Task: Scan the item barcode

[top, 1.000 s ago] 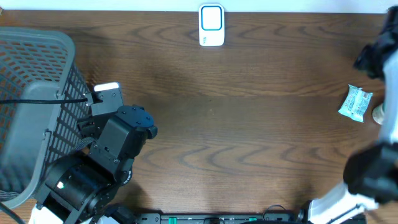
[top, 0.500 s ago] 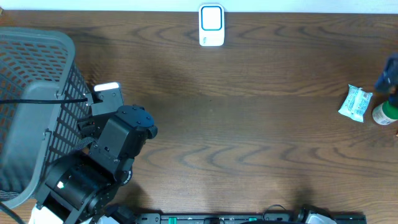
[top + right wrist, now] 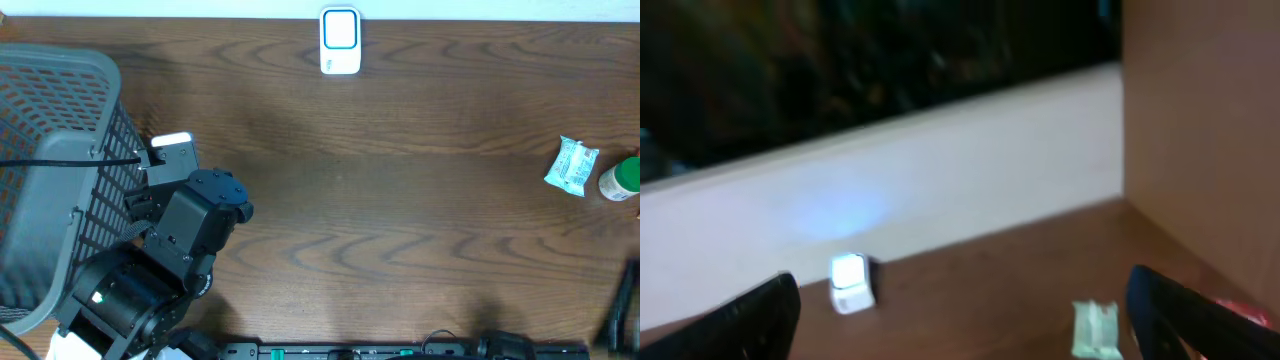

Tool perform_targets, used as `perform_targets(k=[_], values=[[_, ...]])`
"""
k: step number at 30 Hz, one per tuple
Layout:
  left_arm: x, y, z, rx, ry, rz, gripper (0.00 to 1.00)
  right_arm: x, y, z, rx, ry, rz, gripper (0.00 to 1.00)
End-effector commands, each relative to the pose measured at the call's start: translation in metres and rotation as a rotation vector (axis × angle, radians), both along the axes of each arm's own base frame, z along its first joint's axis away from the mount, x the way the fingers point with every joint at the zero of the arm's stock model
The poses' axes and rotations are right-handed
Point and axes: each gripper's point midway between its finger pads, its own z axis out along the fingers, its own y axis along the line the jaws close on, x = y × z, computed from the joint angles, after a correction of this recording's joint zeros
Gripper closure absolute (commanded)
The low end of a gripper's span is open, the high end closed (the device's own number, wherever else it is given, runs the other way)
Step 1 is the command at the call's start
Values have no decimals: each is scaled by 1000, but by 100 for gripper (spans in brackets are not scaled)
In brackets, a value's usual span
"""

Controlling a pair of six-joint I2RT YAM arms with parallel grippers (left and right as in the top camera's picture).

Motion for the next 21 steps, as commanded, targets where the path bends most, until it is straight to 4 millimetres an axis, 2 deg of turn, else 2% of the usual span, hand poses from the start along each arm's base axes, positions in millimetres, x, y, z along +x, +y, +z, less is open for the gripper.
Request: perform_targets(k=[1, 4, 6, 9, 11, 15, 18, 21], values=[[-1, 2, 0, -3, -3, 10, 18, -53, 6, 2, -33, -128, 24, 1], [-1, 2, 0, -3, -3, 10, 19, -88, 5, 15, -48, -288, 22, 1], [-1, 2, 0, -3, -3, 10, 18, -101, 6, 30, -96, -405, 26, 1], [-1, 2, 0, -3, -3, 10, 18, -101, 7, 45, -129, -525, 25, 1], [-1, 2, 0, -3, -3, 10, 19, -88, 6, 51, -140, -580, 22, 1], [-1, 2, 0, -3, -3, 10, 19, -44, 9, 49, -164, -653, 61, 1], [-1, 2, 0, -3, -3, 10, 19, -8, 19, 40, -200, -709, 130, 1], [-1, 2, 0, -3, -3, 10, 19, 21, 28, 20, -228, -728, 191, 1]])
